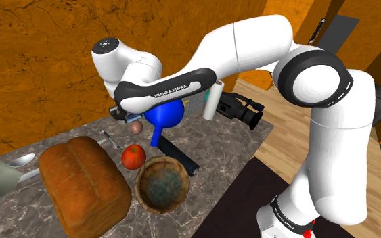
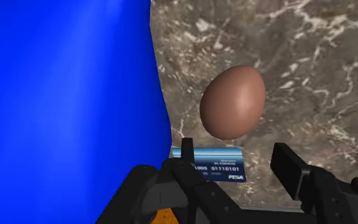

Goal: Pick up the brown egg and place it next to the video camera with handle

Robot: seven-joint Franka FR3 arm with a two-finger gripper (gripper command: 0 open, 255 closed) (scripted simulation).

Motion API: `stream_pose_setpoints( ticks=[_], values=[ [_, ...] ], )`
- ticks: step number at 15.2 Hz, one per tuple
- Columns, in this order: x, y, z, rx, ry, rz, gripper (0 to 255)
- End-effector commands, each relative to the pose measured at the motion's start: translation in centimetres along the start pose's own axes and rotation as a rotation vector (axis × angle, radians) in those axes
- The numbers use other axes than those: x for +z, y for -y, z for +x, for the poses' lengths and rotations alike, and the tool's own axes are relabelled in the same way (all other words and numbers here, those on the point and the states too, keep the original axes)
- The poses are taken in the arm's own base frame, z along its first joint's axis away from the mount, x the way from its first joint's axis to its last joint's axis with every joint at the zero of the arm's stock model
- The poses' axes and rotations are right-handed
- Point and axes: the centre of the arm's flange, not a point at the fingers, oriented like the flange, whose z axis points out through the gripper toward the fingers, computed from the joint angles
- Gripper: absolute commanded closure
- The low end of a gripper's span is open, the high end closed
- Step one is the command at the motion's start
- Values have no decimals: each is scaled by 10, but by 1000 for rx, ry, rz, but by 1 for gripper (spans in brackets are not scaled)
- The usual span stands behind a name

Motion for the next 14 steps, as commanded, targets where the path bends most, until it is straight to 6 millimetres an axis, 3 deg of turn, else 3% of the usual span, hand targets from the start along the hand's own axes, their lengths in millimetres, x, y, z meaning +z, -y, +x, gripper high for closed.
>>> stream_pose_setpoints(
  ticks=[1, 9, 14],
  values=[
    [9, 11, -14, 315, 30, -60, 0],
    [49, 10, -17, 337, 33, -64, 0],
    [49, 10, -17, 337, 33, -64, 0]
  ],
)
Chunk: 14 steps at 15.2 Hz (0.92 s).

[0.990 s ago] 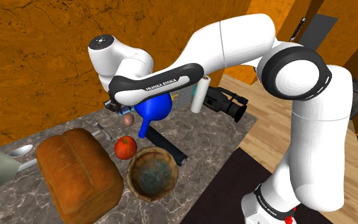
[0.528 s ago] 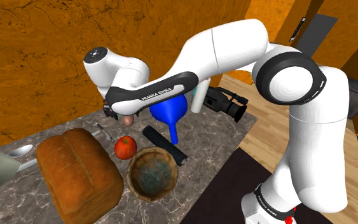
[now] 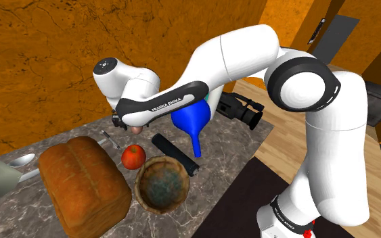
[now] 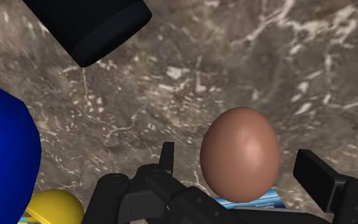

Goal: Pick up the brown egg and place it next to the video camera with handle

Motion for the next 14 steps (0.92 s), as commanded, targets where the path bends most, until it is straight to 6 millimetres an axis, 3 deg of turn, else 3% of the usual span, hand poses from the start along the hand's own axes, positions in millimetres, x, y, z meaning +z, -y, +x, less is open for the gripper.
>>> stream_pose_setpoints(
  ticks=[1, 3, 4, 14],
  values=[
    [0, 0, 0, 0, 0, 0, 0],
    [0, 0, 0, 0, 0, 0, 0],
    [0, 0, 0, 0, 0, 0, 255],
    [-5, -1, 2, 0, 0, 0, 255]
  ],
)
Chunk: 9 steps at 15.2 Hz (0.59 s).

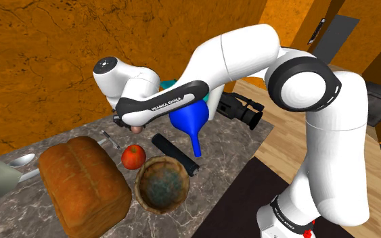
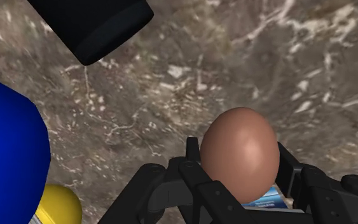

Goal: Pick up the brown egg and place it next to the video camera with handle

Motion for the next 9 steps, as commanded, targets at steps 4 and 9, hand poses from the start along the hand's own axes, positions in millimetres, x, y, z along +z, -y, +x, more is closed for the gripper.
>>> stream_pose_setpoints(
  ticks=[4, 9],
  values=[
    [-22, -5, 7, 0, 0, 0, 255],
    [-47, -12, 15, 0, 0, 0, 255]
  ],
)
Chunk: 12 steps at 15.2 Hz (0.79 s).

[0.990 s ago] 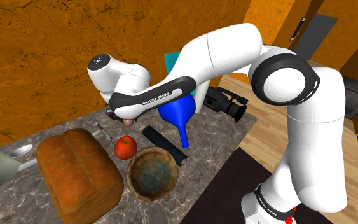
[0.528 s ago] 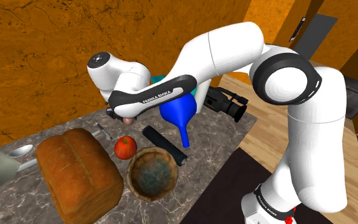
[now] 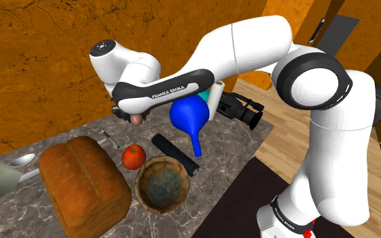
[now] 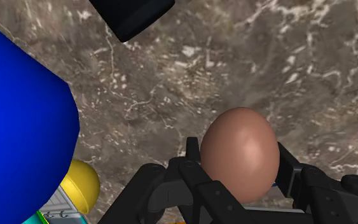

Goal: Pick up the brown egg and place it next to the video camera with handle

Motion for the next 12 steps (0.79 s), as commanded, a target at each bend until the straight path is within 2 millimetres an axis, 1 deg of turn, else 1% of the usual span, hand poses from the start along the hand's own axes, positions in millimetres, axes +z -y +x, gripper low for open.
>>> stream_pose_setpoints(
  ticks=[1, 12],
  values=[
    [-10, -3, 3, 0, 0, 0, 255],
    [-64, -17, 20, 0, 0, 0, 255]
  ],
)
